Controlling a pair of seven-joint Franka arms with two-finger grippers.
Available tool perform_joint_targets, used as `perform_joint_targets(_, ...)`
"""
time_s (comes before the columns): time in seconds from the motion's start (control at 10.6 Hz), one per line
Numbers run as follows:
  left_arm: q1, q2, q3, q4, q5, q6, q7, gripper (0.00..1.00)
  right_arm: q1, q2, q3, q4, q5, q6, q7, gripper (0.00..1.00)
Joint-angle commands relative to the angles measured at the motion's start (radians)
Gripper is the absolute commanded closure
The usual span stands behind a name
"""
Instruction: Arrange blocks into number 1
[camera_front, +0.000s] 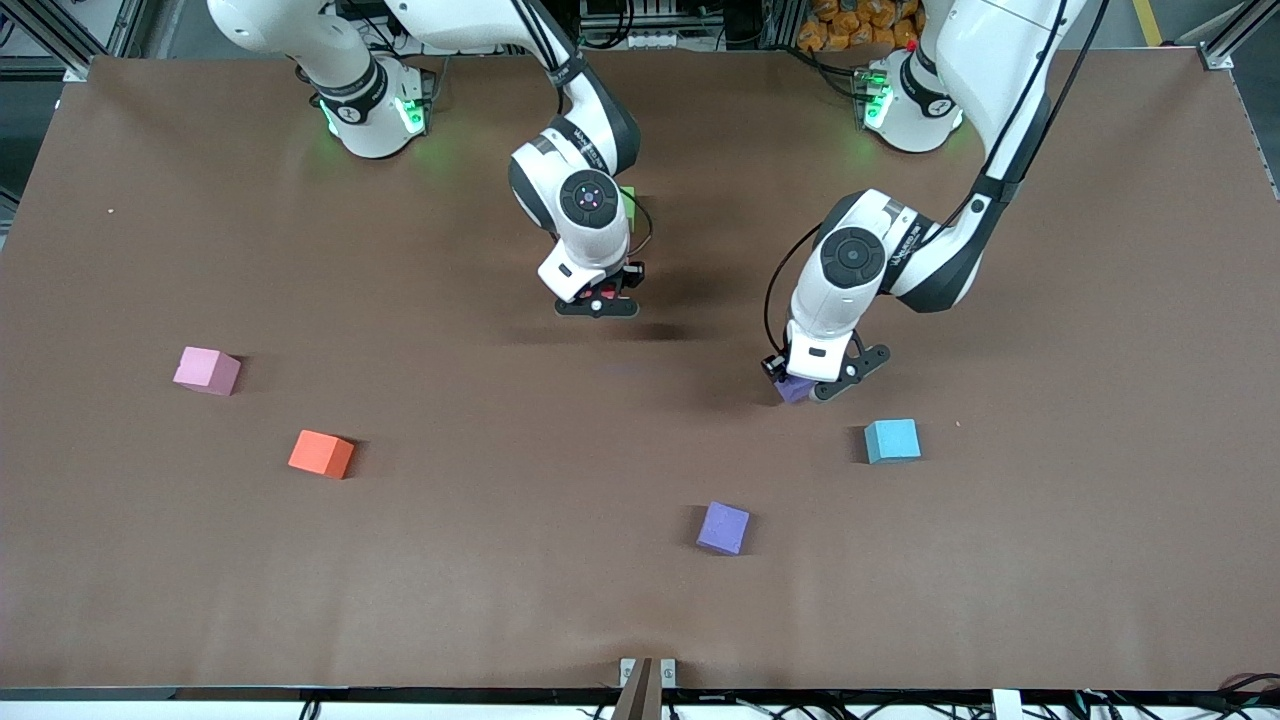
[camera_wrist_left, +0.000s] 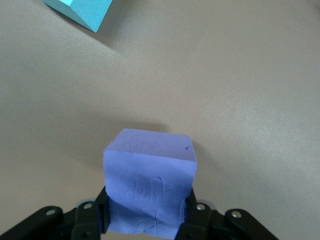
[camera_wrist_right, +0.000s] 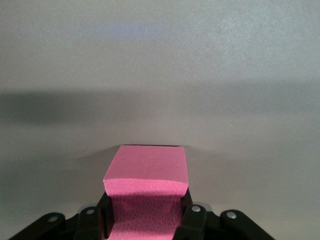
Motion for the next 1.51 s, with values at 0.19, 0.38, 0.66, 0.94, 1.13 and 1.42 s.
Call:
perform_joint_targets(0.19,0.002,-0.019,-0.002,0.0,0.027,-0.017,-0.009,1.0,0.029,-0.039,0.001,-0.056,0.012,0.015,0.006,1.0)
perform_joint_targets(0.38,0.005,-0.019,-0.002,-0.001,0.027,-0.017,-0.009,1.0,0.035,-0.044,-0.001,-0.064,0.012,0.02,0.006,1.0)
perform_joint_targets(0.66,-0.001,-0.014,-0.002,0.004,0.027,-0.017,-0.012,1.0,0.051,-0.044,-0.001,-0.079,0.038,0.05,0.007,1.0)
perform_joint_targets(0.94,-0.008,-0.008,-0.002,0.01,0.026,-0.016,-0.012,1.0,0.052,-0.043,-0.001,-0.079,0.037,0.04,-0.002,0.43)
perform_joint_targets(1.13,-0.008,-0.008,-0.002,0.011,0.026,-0.016,-0.013,1.0,0.054,-0.047,-0.004,-0.079,0.034,0.032,0.0,0.0)
perform_joint_targets(1.42,-0.021,-0.008,-0.002,0.03,0.029,-0.016,0.009,1.0,0.043,-0.146,-0.072,-0.07,-0.008,-0.09,-0.031,0.0)
